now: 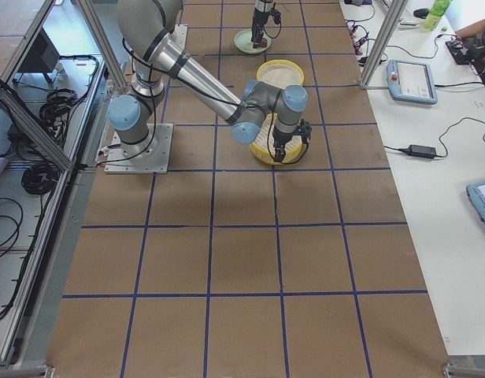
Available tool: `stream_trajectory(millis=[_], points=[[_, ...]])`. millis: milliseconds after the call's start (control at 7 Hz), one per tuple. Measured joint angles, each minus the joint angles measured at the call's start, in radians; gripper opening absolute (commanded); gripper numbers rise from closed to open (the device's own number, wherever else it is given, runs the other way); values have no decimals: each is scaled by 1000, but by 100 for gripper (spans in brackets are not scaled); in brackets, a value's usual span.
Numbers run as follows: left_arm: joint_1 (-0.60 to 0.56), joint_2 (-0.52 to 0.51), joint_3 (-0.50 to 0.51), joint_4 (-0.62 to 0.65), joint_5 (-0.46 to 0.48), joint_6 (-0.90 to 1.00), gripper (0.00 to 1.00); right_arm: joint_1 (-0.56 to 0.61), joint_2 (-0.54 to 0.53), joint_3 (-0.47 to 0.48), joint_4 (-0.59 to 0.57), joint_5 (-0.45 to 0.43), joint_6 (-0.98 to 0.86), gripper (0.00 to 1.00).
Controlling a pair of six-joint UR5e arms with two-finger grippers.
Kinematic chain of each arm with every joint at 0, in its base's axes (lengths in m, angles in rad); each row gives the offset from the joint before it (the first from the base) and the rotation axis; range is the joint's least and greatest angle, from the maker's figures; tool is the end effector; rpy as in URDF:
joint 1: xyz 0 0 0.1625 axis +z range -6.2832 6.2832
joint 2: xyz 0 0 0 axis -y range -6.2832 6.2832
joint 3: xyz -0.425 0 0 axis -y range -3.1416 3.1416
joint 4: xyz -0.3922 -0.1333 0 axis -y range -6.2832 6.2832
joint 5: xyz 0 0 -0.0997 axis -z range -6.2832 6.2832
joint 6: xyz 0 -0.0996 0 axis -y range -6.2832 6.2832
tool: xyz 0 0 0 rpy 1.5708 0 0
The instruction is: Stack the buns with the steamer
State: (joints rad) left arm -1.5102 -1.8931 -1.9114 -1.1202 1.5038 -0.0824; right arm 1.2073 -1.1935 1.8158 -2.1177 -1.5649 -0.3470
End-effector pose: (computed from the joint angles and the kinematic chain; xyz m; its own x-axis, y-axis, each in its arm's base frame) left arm -0.1082 -0.5278 0.2061 -0.9868 -0.1546 0.0479 -0.1409 0.9663 0.2154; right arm -0.0765 -0.5777 0.2222 -0.9994 0.0178 -0.0311 0.0156 0.9975 0.0688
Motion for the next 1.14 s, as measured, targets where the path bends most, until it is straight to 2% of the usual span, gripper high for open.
stream_trajectory(millis=[143, 286, 429, 857, 1143], points=[[0, -6, 0, 1, 1, 2, 30, -1, 1, 0, -5, -3, -2, 3], [0, -11, 0, 2, 3, 6, 13, -2, 0, -1, -3, -25, -5, 2], [0, -14, -1, 2, 3, 14, 1, -4, -6, -7, 3, -54, -3, 1], [1, 2, 19, -2, 43, 105, 0, -4, -16, -66, 30, -72, 0, 2], [-3, 23, 104, -49, 27, 54, 0, 0, -23, -105, 58, -71, 3, 3]])
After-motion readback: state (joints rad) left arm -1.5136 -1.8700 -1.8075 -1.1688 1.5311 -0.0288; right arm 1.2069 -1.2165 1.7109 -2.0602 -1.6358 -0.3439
